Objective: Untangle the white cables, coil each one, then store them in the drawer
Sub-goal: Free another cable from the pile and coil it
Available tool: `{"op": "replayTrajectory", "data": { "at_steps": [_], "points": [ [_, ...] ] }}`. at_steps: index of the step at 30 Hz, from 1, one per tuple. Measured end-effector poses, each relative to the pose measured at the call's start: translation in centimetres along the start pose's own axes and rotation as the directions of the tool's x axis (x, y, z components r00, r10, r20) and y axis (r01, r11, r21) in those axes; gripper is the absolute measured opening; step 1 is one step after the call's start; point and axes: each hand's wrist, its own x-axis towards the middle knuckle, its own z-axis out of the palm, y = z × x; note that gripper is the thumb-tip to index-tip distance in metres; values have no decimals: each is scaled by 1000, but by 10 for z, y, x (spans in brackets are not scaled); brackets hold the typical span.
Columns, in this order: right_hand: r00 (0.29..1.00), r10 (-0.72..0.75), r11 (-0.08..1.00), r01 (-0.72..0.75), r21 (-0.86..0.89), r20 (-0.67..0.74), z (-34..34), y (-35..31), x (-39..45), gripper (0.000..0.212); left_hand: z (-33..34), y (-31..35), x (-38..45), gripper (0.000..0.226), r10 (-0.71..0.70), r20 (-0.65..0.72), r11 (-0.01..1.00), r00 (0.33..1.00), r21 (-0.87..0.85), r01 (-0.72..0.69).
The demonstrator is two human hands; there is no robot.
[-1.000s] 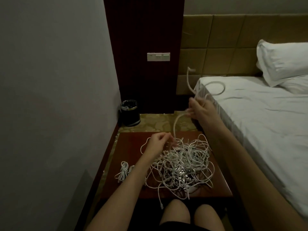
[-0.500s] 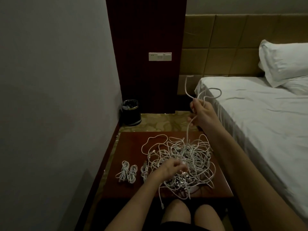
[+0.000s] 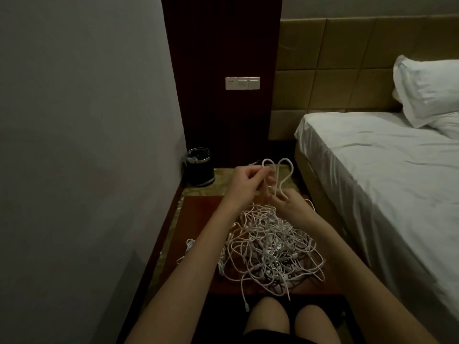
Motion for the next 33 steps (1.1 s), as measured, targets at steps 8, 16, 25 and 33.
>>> {"op": "replayTrajectory", "data": {
  "at_steps": [8, 16, 25, 33],
  "points": [
    [957, -180, 853, 267, 447, -229, -39, -63, 3, 34, 38, -64, -31, 29, -161, 232, 980, 959, 152, 128],
    [895, -214, 955, 275, 107, -390, -55, -54, -5, 28, 14, -56, -23, 41, -247, -40, 968, 968, -56, 245],
    [981, -74, 994, 57, 96, 178, 4, -24, -19, 14, -6, 40, 3, 32, -138, 71, 853, 988, -499, 155],
    [983, -186, 878, 159, 452, 14, -16, -63, -26, 32, -23, 45, -8, 36, -79, 190, 822, 979, -542, 172]
  ]
}}
